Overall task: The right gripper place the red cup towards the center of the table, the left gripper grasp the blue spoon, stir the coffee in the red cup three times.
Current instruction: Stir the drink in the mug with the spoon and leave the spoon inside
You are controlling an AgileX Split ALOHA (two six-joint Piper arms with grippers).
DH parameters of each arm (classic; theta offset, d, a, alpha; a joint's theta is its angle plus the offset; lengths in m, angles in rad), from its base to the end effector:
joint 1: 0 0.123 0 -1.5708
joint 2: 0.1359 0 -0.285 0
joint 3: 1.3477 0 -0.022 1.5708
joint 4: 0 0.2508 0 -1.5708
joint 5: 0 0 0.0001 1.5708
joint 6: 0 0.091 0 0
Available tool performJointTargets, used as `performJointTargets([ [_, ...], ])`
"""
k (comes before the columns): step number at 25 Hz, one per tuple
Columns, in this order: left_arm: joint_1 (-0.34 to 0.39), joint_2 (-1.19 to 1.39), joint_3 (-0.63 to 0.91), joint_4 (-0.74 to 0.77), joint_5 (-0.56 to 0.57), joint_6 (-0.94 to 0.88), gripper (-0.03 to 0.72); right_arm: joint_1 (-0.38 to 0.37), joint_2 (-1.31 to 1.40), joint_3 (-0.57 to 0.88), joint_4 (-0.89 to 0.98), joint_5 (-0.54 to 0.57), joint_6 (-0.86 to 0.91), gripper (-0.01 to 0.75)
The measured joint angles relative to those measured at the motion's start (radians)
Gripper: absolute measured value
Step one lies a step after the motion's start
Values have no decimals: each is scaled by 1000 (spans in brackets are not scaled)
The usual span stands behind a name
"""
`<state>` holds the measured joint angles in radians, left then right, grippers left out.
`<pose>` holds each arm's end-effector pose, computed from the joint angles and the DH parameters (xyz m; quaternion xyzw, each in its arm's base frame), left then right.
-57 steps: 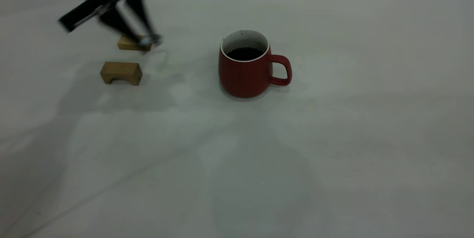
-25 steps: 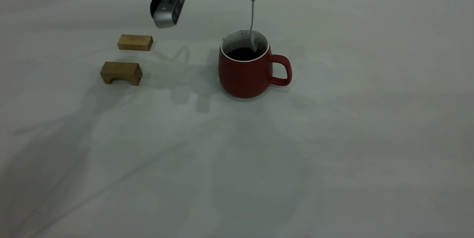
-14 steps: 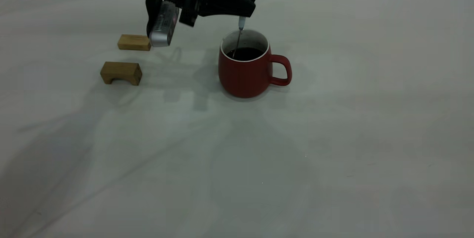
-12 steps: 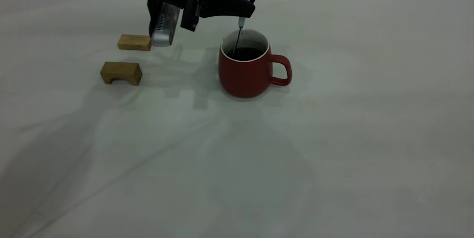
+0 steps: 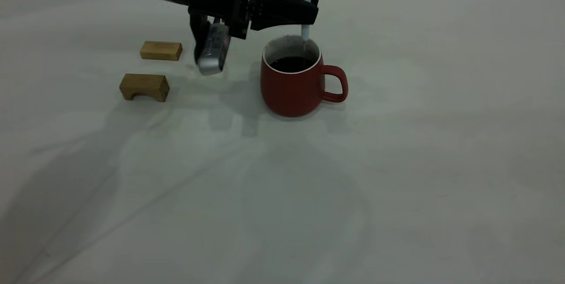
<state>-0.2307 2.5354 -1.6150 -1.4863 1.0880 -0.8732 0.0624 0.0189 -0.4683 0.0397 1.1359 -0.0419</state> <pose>0.4317 -0.1839 0.0455 0.6215 -0.5573 0.3885 0.3900 -0.0024 0.0031 0.2627 -0.0471 0.8829 0.0246 0.4665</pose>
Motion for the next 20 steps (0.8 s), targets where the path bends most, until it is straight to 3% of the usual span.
performJointTargets([
  [4, 0, -45, 0, 117, -83, -64, 171, 0, 0, 0, 0, 0, 0, 483],
  [9, 0, -49, -5, 135, -144, 135, 171, 0, 0, 0, 0, 0, 0, 483],
  [14, 0, -20, -5, 11, -49, 295, 171, 0, 0, 0, 0, 0, 0, 483],
  [17, 0, -14, -5, -30, 40, 275, 171, 0, 0, 0, 0, 0, 0, 483],
  [20, 0, -14, -5, -5, 55, 160, 171, 0, 0, 0, 0, 0, 0, 483],
])
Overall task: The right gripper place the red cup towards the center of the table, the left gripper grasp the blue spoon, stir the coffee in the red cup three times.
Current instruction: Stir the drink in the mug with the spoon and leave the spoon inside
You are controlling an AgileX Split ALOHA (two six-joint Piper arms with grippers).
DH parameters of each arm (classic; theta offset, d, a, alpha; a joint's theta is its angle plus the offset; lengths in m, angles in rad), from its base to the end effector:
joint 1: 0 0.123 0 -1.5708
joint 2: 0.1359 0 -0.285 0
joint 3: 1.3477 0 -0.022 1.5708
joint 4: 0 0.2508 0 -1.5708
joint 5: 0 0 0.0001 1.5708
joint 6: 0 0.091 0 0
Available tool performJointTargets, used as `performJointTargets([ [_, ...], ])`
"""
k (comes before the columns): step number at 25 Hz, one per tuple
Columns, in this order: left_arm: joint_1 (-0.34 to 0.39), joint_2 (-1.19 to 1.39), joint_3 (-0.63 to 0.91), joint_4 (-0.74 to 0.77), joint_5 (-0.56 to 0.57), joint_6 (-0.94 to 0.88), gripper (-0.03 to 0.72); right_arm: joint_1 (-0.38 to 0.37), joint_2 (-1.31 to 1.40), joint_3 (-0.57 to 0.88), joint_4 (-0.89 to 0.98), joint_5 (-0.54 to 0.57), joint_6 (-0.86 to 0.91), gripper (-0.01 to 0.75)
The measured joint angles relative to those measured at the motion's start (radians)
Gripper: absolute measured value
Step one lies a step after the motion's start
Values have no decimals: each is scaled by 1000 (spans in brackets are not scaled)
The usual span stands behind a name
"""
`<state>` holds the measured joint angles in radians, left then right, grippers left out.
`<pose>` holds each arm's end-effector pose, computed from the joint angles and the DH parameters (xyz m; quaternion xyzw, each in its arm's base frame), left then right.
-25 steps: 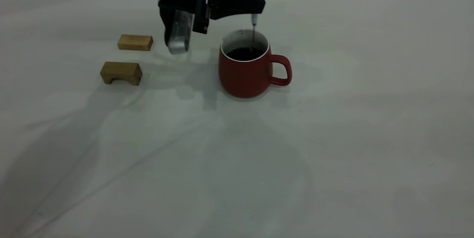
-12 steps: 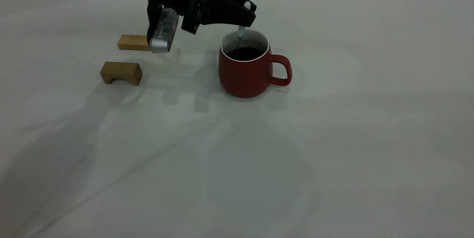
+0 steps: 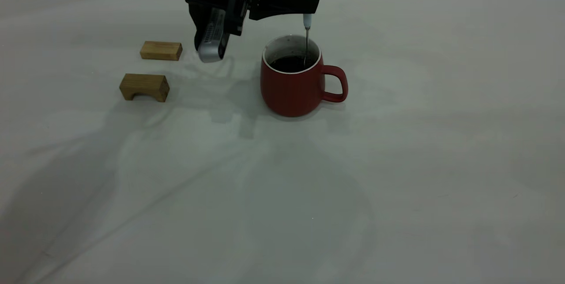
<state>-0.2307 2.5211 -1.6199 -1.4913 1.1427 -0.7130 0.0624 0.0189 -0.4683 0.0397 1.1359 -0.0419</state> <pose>0.4304 -0.1859 0.0566 0.5556 -0.6059 0.4274 0.3763 -0.0024 0.0031 0.2627 -0.0471 0.8829 0.0246 0.4665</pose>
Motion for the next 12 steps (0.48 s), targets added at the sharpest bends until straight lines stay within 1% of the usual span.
performJointTargets([
  [3, 0, 0, -1, 74, -23, -138, 171, 0, 0, 0, 0, 0, 0, 483],
  [6, 0, 0, -2, 129, -74, -163, 171, 0, 0, 0, 0, 0, 0, 483],
  [8, 0, 0, -2, 152, -96, -118, 171, 0, 0, 0, 0, 0, 0, 483],
  [12, 0, 0, -2, 149, -121, 93, 171, 0, 0, 0, 0, 0, 0, 483],
])
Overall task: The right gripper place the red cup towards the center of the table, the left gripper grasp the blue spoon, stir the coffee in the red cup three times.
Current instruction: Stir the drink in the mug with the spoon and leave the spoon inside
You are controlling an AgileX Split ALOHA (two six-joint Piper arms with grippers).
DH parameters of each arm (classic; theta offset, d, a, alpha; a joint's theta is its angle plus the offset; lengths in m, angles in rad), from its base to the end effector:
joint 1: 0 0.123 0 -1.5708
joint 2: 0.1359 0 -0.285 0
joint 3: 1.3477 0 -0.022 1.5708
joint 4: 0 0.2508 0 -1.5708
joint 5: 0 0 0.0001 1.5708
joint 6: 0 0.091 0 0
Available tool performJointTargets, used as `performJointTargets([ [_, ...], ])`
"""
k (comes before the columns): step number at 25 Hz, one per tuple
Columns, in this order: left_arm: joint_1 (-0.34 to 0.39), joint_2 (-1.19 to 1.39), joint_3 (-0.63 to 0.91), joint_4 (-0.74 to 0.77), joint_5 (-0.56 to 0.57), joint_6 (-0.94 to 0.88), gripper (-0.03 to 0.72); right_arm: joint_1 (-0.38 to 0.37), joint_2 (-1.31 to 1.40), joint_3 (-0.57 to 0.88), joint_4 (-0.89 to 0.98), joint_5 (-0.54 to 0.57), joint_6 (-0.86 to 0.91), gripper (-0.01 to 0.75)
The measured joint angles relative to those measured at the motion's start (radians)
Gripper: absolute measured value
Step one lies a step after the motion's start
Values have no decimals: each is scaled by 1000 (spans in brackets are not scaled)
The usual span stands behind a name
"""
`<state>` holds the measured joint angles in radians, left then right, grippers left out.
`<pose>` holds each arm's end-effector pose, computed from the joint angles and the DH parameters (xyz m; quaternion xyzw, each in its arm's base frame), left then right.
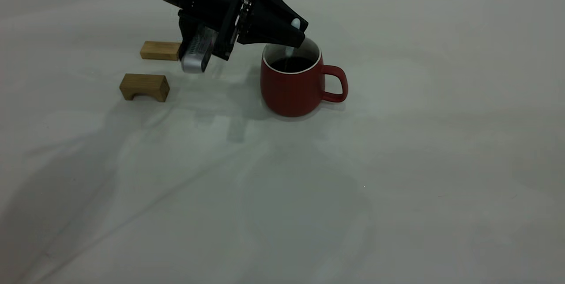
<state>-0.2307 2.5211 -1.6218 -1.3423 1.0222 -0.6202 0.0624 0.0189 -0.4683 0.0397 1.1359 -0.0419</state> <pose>0.4310 -0.1790 0.0424 0.5340 -0.6859 0.3979 0.2932 -0.0024 0.0031 0.2627 -0.0471 0.8829 0.0246 0.4665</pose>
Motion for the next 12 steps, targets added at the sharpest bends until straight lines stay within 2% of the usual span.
performJointTargets([
  [3, 0, 0, 0, -57, 7, 102, 171, 0, 0, 0, 0, 0, 0, 483],
  [6, 0, 1, 0, -130, 52, 103, 171, 0, 0, 0, 0, 0, 0, 483],
  [9, 0, 3, 0, -145, 81, -22, 171, 0, 0, 0, 0, 0, 0, 483],
  [12, 0, 4, 0, -98, 90, -187, 171, 0, 0, 0, 0, 0, 0, 483],
])
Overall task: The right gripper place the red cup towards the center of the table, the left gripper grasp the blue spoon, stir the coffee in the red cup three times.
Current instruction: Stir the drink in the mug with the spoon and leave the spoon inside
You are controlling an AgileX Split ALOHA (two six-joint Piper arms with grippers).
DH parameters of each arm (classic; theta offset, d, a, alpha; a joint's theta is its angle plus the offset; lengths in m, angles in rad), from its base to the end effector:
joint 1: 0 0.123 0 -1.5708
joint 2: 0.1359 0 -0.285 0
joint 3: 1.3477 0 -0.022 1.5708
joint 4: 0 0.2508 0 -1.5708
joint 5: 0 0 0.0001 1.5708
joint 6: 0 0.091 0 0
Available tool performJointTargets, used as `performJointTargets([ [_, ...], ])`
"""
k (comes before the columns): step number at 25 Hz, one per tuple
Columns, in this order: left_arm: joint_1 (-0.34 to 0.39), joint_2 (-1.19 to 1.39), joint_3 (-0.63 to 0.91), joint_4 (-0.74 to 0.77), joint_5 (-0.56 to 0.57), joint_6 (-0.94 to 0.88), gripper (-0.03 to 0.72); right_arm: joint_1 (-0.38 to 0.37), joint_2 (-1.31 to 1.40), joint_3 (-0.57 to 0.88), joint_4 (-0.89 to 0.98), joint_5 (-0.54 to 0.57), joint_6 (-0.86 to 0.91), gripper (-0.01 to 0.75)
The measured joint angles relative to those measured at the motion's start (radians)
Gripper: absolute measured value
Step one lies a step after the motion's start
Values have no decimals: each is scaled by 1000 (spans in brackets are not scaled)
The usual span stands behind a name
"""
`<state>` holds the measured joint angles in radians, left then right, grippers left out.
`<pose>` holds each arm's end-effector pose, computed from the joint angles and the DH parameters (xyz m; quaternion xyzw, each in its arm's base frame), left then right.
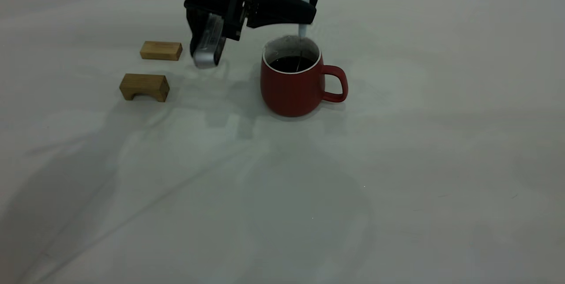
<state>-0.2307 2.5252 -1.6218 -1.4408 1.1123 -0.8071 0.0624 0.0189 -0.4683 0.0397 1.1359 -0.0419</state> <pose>0.4297 -0.1841 0.0506 0.5866 -0.5975 0.3941 0.3790 -0.0024 0.0031 0.2627 -0.0471 0.8829 0.0246 0.4665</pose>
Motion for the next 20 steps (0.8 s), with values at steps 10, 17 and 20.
performJointTargets([
  [10, 1, -1, -10, 129, -91, 68, 171, 0, 0, 0, 0, 0, 0, 483],
  [17, 1, 0, -10, 49, -73, 190, 171, 0, 0, 0, 0, 0, 0, 483],
  [20, 1, 1, -10, 50, -51, 194, 171, 0, 0, 0, 0, 0, 0, 483],
])
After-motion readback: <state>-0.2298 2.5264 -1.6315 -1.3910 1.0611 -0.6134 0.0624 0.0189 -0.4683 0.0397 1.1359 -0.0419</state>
